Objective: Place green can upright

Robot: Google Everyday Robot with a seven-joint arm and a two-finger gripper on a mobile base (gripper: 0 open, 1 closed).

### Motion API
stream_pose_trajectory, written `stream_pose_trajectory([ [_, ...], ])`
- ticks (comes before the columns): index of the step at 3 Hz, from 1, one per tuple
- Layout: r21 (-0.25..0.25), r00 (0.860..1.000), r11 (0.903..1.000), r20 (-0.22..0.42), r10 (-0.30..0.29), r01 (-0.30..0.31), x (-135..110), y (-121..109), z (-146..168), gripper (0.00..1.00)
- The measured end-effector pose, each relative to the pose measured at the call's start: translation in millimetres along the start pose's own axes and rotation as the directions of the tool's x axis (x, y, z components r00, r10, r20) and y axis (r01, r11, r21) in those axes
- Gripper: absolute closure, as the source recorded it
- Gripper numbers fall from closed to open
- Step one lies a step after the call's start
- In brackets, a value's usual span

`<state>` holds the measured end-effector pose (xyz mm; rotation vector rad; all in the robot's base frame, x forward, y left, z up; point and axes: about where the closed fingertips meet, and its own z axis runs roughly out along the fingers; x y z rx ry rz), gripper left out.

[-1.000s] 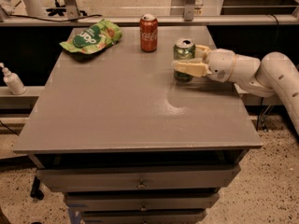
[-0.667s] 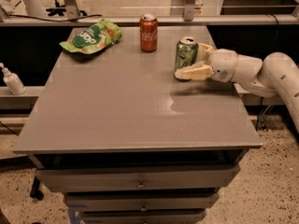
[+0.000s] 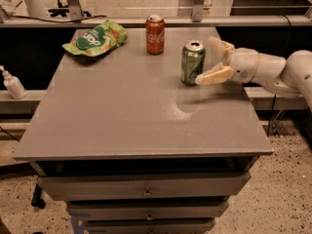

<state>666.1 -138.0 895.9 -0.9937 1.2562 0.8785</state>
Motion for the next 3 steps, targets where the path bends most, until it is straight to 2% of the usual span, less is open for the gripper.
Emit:
stream_pose_trajectory([
  [2,0.045,0.992,0.9969,-0.108,-0.059,0.064,-31,-21,-58,0.00],
  [3,0.045,0.992,0.9969,-0.108,-0.059,0.064,-31,-21,-57,0.00],
])
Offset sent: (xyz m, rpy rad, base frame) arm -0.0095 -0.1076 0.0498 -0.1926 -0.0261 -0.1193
